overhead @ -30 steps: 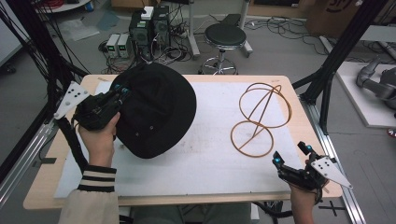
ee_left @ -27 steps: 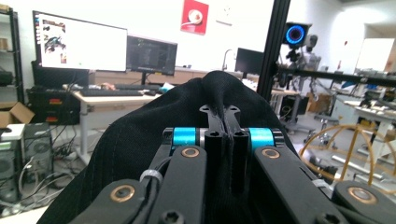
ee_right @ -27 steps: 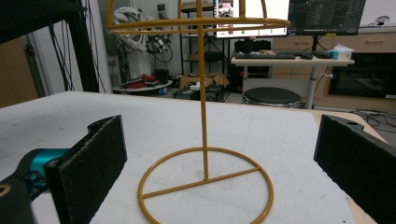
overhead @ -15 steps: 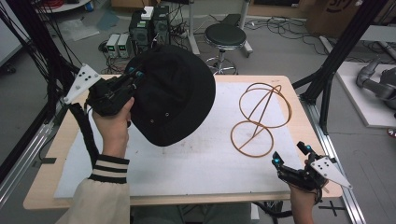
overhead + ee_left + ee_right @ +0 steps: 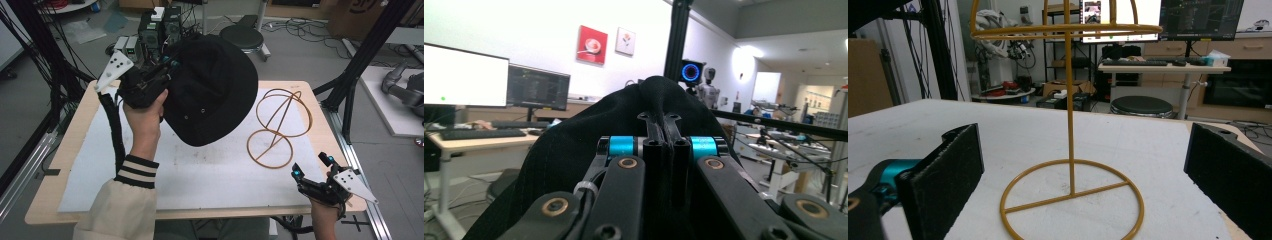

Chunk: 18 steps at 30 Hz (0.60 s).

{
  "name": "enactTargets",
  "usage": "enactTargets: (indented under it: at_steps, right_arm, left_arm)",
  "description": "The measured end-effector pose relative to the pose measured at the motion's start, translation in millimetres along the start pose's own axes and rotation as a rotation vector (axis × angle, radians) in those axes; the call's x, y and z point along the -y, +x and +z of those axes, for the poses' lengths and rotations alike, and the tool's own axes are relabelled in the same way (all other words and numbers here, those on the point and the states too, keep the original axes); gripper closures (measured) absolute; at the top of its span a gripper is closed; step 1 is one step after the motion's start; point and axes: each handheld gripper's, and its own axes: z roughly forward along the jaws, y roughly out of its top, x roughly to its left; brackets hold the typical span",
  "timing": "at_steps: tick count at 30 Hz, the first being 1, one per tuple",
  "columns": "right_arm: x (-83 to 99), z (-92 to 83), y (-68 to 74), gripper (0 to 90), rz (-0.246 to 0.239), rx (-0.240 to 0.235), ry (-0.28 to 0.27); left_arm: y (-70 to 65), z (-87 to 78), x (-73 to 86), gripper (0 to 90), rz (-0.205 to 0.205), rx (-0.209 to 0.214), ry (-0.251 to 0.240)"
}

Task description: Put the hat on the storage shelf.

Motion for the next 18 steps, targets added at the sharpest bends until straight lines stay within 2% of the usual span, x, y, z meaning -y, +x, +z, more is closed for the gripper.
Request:
enactTargets:
  at_steps: [6, 15, 18]
  right_arm:
    - [0.0, -1.7, -0.4, 2.1, -0.002, 0.003, -0.002]
    - [0.1, -7.9, -0.4, 2.1, -0.008, 0.01, -0.002]
    - [0.0, -9.9, -0.8, 2.1, -0.005, 0.016, -0.004]
  left_arm:
    - [-10.8, 19.6, 1.3, 88.7, -0.016, 0.032, -0.004]
    - [-28.7, 52.6, 4.9, 88.7, -0.019, 0.085, -0.005]
    - [-35.2, 63.4, 8.2, 88.7, -0.036, 0.102, -0.015]
